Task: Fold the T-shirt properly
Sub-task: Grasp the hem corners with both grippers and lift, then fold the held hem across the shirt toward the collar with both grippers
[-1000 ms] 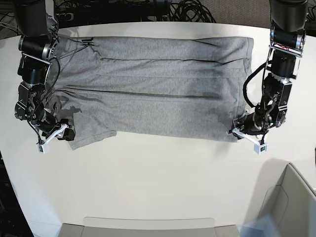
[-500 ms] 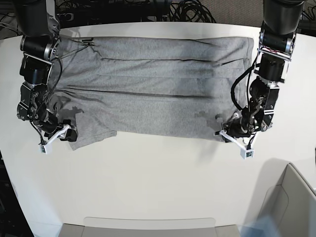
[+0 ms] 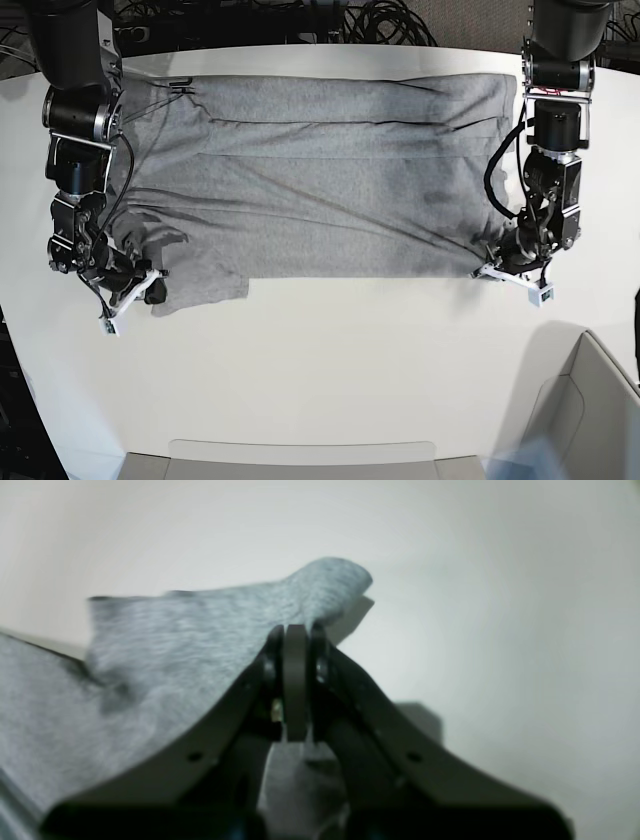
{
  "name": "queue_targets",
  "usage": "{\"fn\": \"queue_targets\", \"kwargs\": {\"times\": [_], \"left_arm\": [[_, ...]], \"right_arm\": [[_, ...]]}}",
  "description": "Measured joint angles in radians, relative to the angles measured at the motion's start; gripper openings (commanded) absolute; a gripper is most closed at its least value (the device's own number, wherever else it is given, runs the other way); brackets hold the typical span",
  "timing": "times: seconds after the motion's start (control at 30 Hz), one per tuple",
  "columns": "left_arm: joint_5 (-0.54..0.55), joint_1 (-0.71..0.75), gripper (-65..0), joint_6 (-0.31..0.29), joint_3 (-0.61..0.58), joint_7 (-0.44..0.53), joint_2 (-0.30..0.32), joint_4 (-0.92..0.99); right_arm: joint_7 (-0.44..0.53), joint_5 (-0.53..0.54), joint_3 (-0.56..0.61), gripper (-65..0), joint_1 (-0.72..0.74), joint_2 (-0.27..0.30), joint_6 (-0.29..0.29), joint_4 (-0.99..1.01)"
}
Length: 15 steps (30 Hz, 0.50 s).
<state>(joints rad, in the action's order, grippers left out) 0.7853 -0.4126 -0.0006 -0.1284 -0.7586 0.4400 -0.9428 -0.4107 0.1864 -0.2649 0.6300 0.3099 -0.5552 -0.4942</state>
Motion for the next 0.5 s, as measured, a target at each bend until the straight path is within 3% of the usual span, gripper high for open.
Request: {"fn": "queue_targets", "kwargs": {"times": [0.1, 0.4, 0.5], "left_arm": [[-0.007, -0.001, -64.0, 0.008, 0.04, 0.003, 0.0, 0.0], [-0.007, 0.0, -63.5, 0.01, 0.042, 0.0, -0.005, -0.032], [-0.007, -0.001, -57.7, 0.009, 0.042, -0.004, -0.003, -0.076]], "right_arm": [[0.071, 0.003, 0.023, -65.0, 0.05, 0.0, 0.034, 0.04], [0.136, 0.001, 0.062, -65.0, 0.113, -0.003, 0.036, 0.075], [0.145, 0.004, 0.06, -65.0, 0.121, -0.003, 0.036, 0.071]]}}
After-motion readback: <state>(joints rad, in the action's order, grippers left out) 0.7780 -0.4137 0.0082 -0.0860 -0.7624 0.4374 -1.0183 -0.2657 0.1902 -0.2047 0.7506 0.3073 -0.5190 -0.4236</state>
